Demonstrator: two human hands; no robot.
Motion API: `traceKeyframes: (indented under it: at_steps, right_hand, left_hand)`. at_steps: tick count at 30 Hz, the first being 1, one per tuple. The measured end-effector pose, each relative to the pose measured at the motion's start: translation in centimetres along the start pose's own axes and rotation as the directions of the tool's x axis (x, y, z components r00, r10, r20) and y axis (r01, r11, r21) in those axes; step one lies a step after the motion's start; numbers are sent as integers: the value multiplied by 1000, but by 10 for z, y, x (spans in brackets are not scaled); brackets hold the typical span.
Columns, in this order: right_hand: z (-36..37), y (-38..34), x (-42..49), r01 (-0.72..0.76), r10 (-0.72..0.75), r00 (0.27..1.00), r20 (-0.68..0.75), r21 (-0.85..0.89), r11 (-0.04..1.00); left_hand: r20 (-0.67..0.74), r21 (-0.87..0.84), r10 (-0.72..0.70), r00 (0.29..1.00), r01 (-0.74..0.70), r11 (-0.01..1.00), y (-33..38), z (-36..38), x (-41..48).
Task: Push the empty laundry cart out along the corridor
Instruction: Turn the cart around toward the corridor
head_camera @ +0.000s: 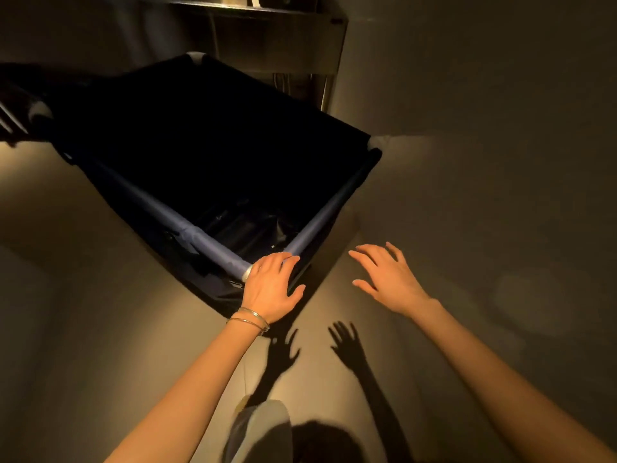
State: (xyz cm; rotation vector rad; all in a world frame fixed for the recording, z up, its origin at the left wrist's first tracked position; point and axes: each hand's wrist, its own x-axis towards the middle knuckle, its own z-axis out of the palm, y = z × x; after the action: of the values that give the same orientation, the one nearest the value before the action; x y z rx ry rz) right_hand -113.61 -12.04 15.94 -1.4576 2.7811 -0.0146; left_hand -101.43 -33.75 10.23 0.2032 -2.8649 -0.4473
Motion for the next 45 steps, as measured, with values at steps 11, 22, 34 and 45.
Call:
traceKeyframes:
  at_steps: [11,22,34,45]
  right_hand:
    - [-2,72,99,197,-197,980,36,2,980]
    - [30,117,222,481,-465,866,183,-48,876]
    - [72,141,326,750,-741,631,229,67,659]
    - [105,143,341,794,-791,607,-73,10,608]
  left_hand:
    - [-12,18,-261,965,262,965,17,22,83]
    - [-10,81,-431,902,431,899,12,67,130]
    - [-132,228,-657,742,668,709,-18,79,151]
    - [-275,261,-710,648,761,594,-27,92,172]
